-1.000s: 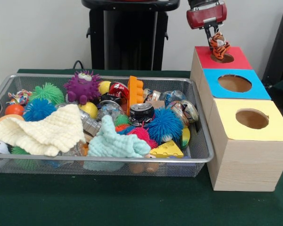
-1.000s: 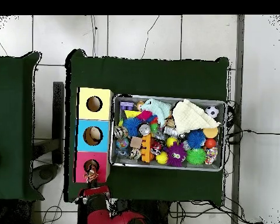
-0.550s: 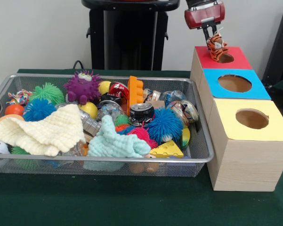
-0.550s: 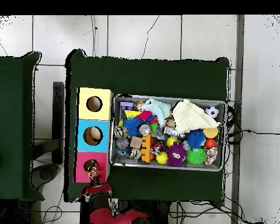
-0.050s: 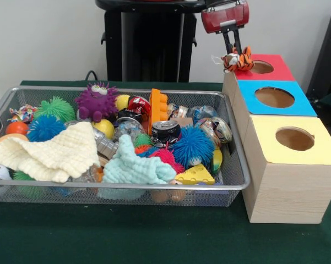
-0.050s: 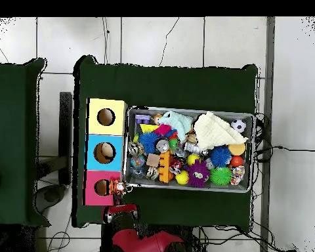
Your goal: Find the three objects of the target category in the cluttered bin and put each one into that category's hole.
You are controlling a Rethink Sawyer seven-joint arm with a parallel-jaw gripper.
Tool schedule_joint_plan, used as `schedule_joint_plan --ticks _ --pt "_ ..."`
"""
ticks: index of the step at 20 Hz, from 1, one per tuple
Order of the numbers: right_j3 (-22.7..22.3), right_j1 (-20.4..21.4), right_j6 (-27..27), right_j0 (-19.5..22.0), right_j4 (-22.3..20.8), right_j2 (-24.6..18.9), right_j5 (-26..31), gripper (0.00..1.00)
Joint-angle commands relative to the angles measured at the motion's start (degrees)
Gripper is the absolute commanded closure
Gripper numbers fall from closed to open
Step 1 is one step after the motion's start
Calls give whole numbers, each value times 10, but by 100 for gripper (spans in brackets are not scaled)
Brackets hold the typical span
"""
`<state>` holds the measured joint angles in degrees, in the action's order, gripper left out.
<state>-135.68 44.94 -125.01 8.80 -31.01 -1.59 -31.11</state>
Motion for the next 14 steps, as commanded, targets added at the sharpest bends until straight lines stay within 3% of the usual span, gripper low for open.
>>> schedule_joint_plan --ticks 1,6,14 --pt "61 -1 -56 9 -6 -50 41 100" --pt "61 -31 -59 -43 39 -14 -9 100" --pt "54 -25 -70 -79 75 0 -7 100"
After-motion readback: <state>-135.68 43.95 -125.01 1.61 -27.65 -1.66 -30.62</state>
